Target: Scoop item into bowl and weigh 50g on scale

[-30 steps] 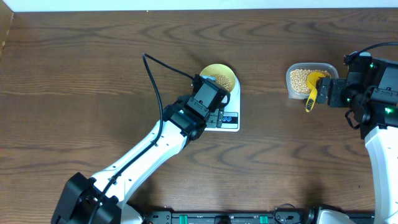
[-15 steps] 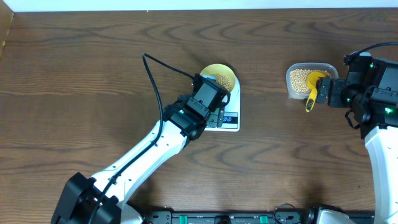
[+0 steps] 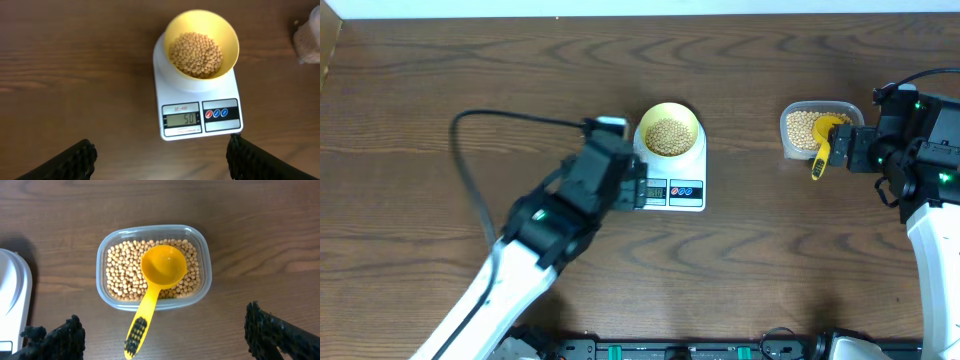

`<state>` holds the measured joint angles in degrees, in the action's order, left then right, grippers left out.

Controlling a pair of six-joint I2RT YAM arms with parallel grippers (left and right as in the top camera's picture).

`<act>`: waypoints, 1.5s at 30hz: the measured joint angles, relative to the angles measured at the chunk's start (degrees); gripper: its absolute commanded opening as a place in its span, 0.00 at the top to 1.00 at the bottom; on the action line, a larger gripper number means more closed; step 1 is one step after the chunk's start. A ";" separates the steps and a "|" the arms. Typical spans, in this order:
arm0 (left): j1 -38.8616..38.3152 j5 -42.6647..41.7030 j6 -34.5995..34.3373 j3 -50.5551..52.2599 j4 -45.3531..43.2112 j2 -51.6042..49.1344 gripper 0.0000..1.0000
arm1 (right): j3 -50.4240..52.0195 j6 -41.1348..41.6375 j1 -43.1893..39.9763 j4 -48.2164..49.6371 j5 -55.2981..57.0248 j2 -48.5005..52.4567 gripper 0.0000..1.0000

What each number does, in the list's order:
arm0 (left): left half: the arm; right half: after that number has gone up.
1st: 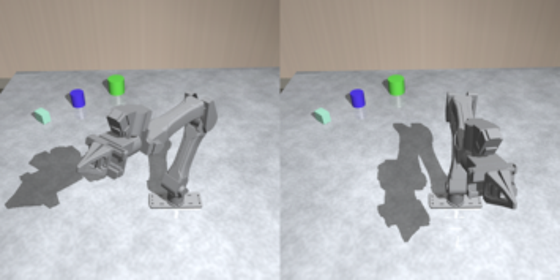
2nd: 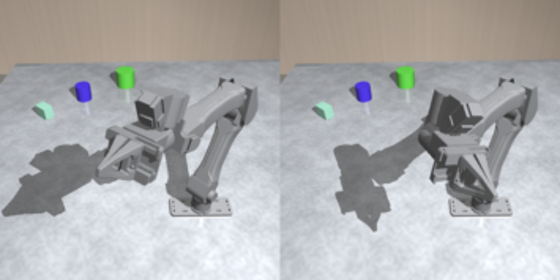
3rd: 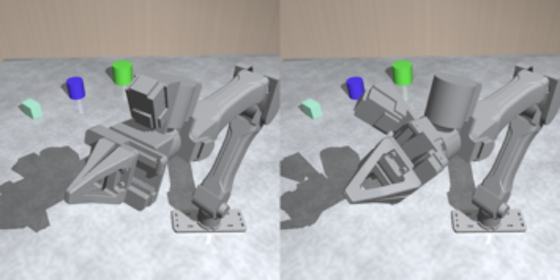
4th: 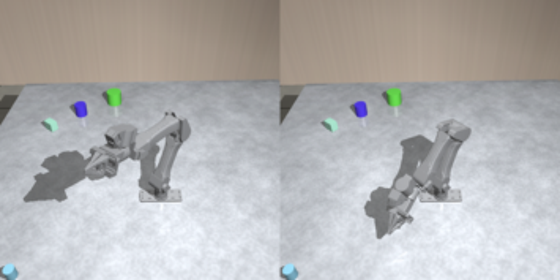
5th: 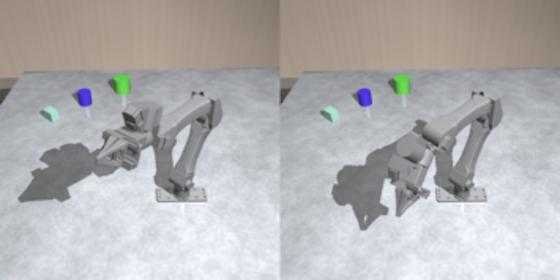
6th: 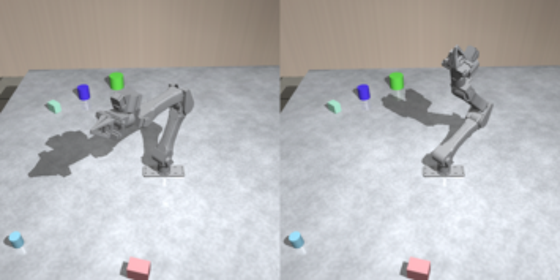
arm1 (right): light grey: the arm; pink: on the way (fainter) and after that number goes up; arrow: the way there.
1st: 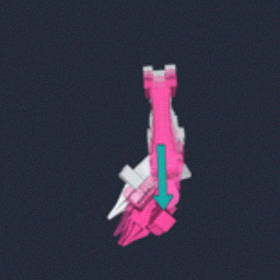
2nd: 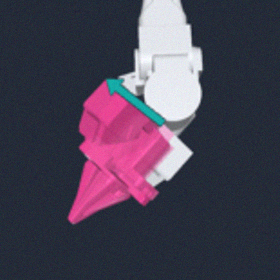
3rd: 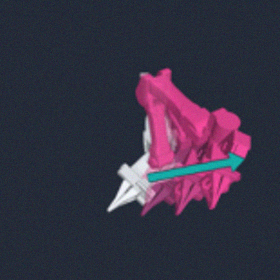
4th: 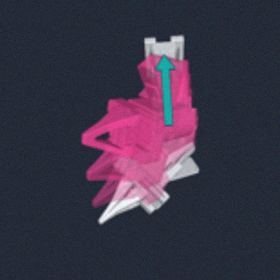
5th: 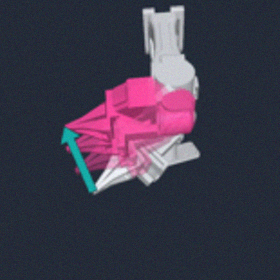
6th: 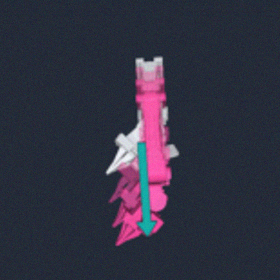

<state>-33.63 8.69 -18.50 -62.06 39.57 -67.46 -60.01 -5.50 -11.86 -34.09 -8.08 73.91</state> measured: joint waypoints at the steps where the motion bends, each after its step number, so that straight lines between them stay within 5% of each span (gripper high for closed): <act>1: 0.35 0.00 0.61 0.00 0.66 1.70 0.14 | 0.00 0.00 0.00 0.00 0.00 0.00 0.01; 12: 4.28 0.28 4.87 0.00 4.70 14.16 0.15 | 0.00 0.00 0.00 0.00 0.00 0.00 0.01; 28: 6.58 0.26 5.33 0.74 4.24 16.31 0.14 | 0.00 0.00 0.00 0.02 0.00 0.00 0.01; 45: 23.82 -15.78 9.35 25.73 -10.08 37.33 0.14 | 0.00 0.00 0.00 0.00 0.00 0.00 0.01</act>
<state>-9.80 -7.09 -9.15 -36.34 29.50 -30.13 -60.01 -5.50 -11.86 -34.09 -8.08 73.91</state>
